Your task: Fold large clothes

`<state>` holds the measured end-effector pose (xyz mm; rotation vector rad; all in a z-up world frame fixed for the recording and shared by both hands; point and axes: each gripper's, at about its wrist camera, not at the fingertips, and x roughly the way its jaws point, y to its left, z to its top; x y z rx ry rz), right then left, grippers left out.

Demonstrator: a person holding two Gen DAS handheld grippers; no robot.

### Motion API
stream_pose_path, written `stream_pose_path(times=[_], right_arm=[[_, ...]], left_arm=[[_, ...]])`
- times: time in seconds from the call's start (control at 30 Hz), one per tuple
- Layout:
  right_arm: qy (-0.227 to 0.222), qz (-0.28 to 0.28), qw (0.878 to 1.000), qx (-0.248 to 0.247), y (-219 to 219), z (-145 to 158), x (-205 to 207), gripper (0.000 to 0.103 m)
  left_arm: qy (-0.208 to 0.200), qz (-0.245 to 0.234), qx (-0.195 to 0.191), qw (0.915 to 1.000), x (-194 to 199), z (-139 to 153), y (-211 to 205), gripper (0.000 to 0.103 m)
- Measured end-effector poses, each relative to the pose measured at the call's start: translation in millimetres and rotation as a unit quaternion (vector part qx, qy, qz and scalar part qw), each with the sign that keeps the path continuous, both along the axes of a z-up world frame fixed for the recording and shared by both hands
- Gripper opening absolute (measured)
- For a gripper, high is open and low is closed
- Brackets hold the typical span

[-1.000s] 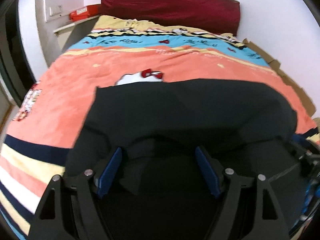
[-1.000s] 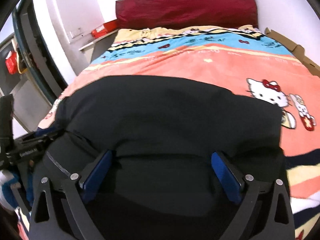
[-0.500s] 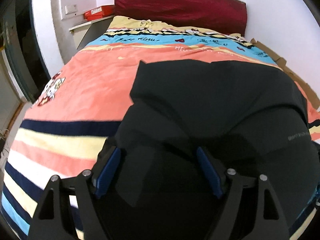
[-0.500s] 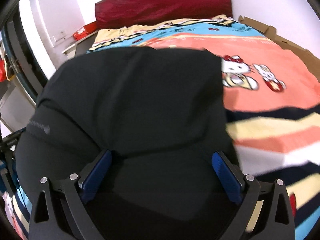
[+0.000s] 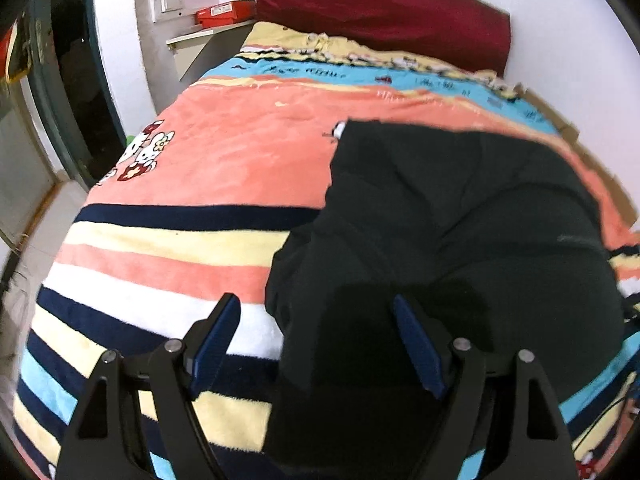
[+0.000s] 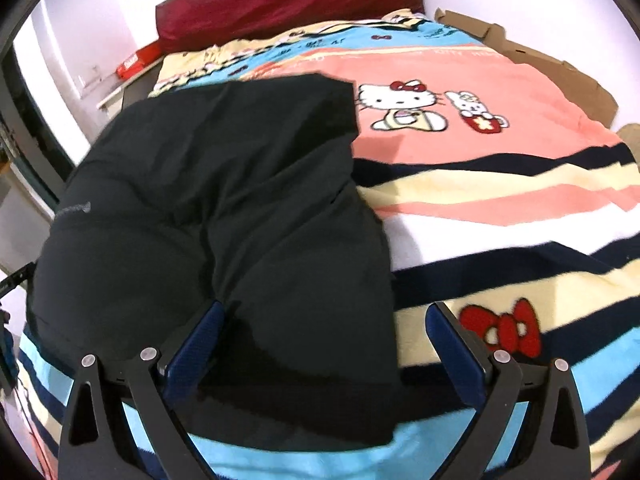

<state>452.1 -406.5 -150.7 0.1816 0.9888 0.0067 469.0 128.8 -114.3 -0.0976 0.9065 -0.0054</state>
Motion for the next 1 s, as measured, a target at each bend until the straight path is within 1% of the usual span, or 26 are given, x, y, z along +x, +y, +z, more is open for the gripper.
stream_pose_path(times=[0.03,0.1,0.2,0.27,0.33,0.37,0.43,0.47,0.53,0.57,0.6,0.67,0.77,0.8,0.83,0.87,0.9,0.93,0.97,1.0], right_arm=[[-0.006,-0.008,1.000,0.007,-6.8,3.9,-2.2,0.099],[-0.012,-0.018,1.000,0.016,-16.6,9.1,0.2,0.100],[-0.009,-0.026,0.999,0.033,-27.6,11.0,11.1,0.102],[0.000,-0.026,0.998,0.056,-33.0,5.9,21.2,0.103],[0.023,-0.023,0.995,0.092,-36.0,-7.2,33.3,0.103],[0.035,-0.019,0.994,0.099,-36.0,-13.9,38.1,0.102],[0.060,-0.015,0.992,0.106,-35.0,-31.2,48.2,0.102],[0.069,-0.011,0.990,0.125,-37.0,-40.1,52.9,0.102],[0.094,-0.003,0.980,0.174,-40.9,-58.8,62.4,0.102],[0.105,0.003,0.976,0.191,-41.3,-65.8,65.3,0.102],[0.119,0.014,0.970,0.211,-40.5,-74.0,69.2,0.102],[0.129,0.032,0.964,0.230,-35.6,-83.3,73.5,0.102],[0.121,0.051,0.962,0.241,-27.0,-90.5,76.7,0.102],[0.111,0.057,0.963,0.238,-24.0,-90.7,76.8,0.102],[0.101,0.061,0.966,0.231,-20.4,-89.5,76.2,0.102],[0.095,0.064,0.968,0.224,-17.4,-87.9,75.2,0.098],[0.085,0.071,0.970,0.216,-13.0,-84.1,73.3,0.092],[0.072,0.079,0.971,0.215,-8.7,-77.3,70.9,0.073],[0.063,0.083,0.972,0.211,-5.5,-70.0,69.4,0.056],[0.053,0.089,0.974,0.201,-1.1,-60.9,67.8,0.048]], left_arm=[[-0.003,-0.001,-0.008,1.0000,0.4,3.0,2.8,0.078],[-0.003,-0.004,-0.037,0.9993,5.4,8.3,12.4,0.078],[0.002,-0.011,-0.076,0.9971,16.5,7.2,18.8,0.078],[0.009,-0.018,-0.109,0.9938,27.0,-0.5,19.8,0.078],[0.021,-0.025,-0.133,0.9905,35.5,-10.5,18.2,0.078],[0.032,-0.028,-0.145,0.9885,42.2,-18.7,17.4,0.078],[0.052,-0.022,-0.133,0.9895,51.5,-36.6,16.0,0.079],[0.068,-0.026,-0.133,0.9885,57.3,-49.8,15.5,0.082],[0.081,-0.025,-0.143,0.9861,64.5,-66.1,18.2,0.100],[0.085,-0.024,-0.149,0.9849,66.7,-71.9,19.9,0.103],[0.094,-0.026,-0.170,0.9806,69.9,-81.3,22.6,0.103],[0.099,-0.031,-0.196,0.9752,72.3,-90.0,24.6,0.103],[0.093,-0.043,-0.205,0.9734,72.4,-92.1,21.8,0.103],[0.089,-0.048,-0.206,0.9733,71.3,-91.0,20.5,0.102],[0.079,-0.059,-0.211,0.9726,68.8,-88.5,17.0,0.101],[0.068,-0.070,-0.219,0.9709,65.9,-86.1,14.2,0.100],[0.054,-0.087,-0.240,0.9654,61.1,-82.5,10.6,0.091],[0.048,-0.098,-0.258,0.9601,58.6,-78.9,6.4,0.072],[0.039,-0.112,-0.280,0.9527,54.2,-73.7,1.1,0.063],[0.029,-0.124,-0.281,0.9512,50.0,-65.2,-5.9,0.047]])
